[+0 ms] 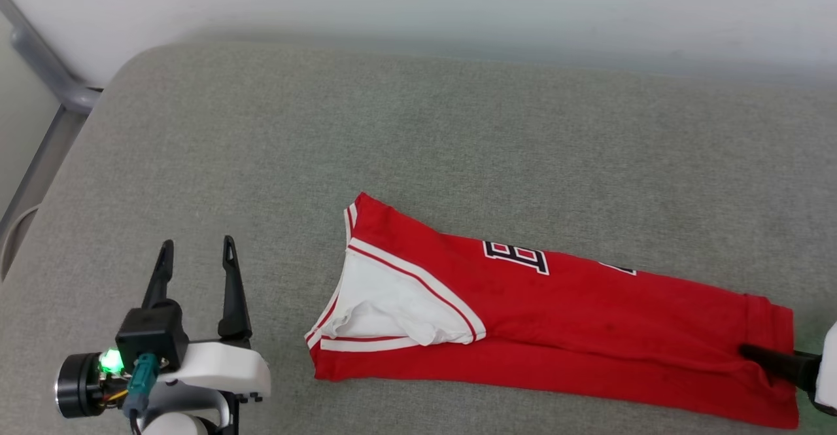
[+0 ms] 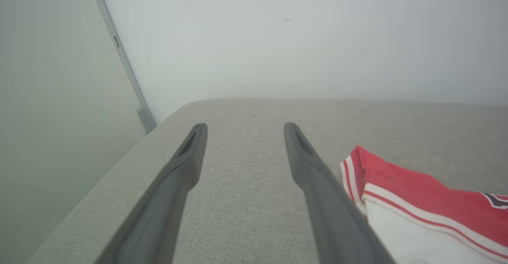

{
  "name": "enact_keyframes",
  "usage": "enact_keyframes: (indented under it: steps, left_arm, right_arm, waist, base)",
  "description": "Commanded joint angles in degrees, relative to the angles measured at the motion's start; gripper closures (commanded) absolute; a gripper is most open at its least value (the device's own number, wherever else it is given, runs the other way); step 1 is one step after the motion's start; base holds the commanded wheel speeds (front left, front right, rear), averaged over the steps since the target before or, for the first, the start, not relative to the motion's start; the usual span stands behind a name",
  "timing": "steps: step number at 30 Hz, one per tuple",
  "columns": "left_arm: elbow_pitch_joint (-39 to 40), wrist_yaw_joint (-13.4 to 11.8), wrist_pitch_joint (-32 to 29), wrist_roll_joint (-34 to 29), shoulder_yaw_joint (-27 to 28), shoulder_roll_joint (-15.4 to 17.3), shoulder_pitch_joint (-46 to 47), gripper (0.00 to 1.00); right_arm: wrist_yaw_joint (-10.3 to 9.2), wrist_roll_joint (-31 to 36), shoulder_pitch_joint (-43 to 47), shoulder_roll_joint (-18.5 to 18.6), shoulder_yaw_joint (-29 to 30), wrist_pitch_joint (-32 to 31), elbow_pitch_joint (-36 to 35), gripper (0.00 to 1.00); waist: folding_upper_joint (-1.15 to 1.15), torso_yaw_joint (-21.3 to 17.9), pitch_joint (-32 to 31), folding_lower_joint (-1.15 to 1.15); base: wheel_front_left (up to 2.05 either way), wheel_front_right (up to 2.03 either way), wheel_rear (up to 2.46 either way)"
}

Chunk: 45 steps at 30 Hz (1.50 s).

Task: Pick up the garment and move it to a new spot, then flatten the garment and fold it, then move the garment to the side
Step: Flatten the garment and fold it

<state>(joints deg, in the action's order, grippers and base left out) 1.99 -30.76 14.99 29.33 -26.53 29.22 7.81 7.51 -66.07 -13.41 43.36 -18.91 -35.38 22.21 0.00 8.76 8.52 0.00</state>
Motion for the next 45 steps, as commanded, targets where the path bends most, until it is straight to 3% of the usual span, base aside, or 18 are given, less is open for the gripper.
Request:
enact_keyframes:
  steps: [1,10,18,19,20,21,27,37,41,45]
  left_arm:
    - [0.2,0.5,0.2,-1.4,0.9,-1.1,-1.2,0.00]
    - [0.8,4.9,0.2,-10.9,7.0,-9.6,-5.1,0.00]
    - [-0.7,10.2,0.2,-17.2,11.7,-15.4,-6.9,0.00]
    - [-0.8,10.9,0.2,-17.8,12.2,-16.0,-7.1,0.00]
    - [-1.0,11.5,0.2,-18.5,12.8,-16.5,-7.2,0.00]
    - [-1.2,12.2,0.2,-19.0,13.4,-16.9,-7.4,0.00]
    - [-1.6,15.0,0.2,-21.9,16.6,-19.0,-8.4,0.00]
    - [-2.1,18.1,0.2,-25.4,20.4,-21.4,-11.2,0.00]
    - [-2.4,18.7,0.2,-26.0,21.1,-21.9,-12.1,0.00]
    - [-2.7,19.3,0.2,-26.4,21.9,-22.2,-12.8,0.00]
  right_arm:
    - [-0.04,0.2,-0.8,-0.8,-0.6,-0.3,0.5,0.00]
    - [0.04,-1.3,-2.0,-6.2,-5.3,0.9,0.8,0.00]
    - [0.03,0.0,-1.8,-5.0,-9.3,3.0,1.0,0.00]
    - [-0.06,0.6,-1.8,-4.4,-9.6,3.6,1.4,0.35]
    - [-0.07,0.8,-1.7,-3.9,-10.0,4.2,1.8,0.60]
    - [-0.08,0.7,-1.6,-3.6,-10.2,4.8,2.2,1.00]
    - [-0.08,0.1,-1.8,-2.0,-10.7,8.8,3.1,1.00]
    - [-0.08,1.4,-2.0,6.3,-10.2,12.8,8.6,1.00]
    - [-0.06,1.1,-1.9,7.1,-10.1,12.4,9.9,1.00]
    - [-0.05,-0.9,-1.5,7.2,-9.7,12.1,6.8,1.00]
  waist:
    - [0.00,0.8,0.8,0.00]
    - [0.00,1.8,2.6,0.00]
    - [0.00,1.4,2.4,0.00]
    - [0.00,1.3,2.4,0.00]
    - [0.00,1.2,2.3,0.00]
    - [0.00,1.1,2.3,0.00]
    - [0.00,0.4,1.2,0.00]
    - [0.00,-0.3,-2.0,0.00]
    - [0.00,-0.5,-2.8,0.00]
    - [0.00,-0.8,-3.6,0.00]
  base:
    - [0.00,0.00,0.00]
    - [0.00,0.00,0.00]
    - [0.00,0.00,0.00]
    - [0.00,0.00,0.00]
    - [0.00,0.00,0.00]
    - [0.00,0.00,0.00]
    - [0.00,0.00,0.00]
    - [0.00,0.00,0.00]
    - [0.00,0.00,0.00]
    - [0.00,0.00,0.00]
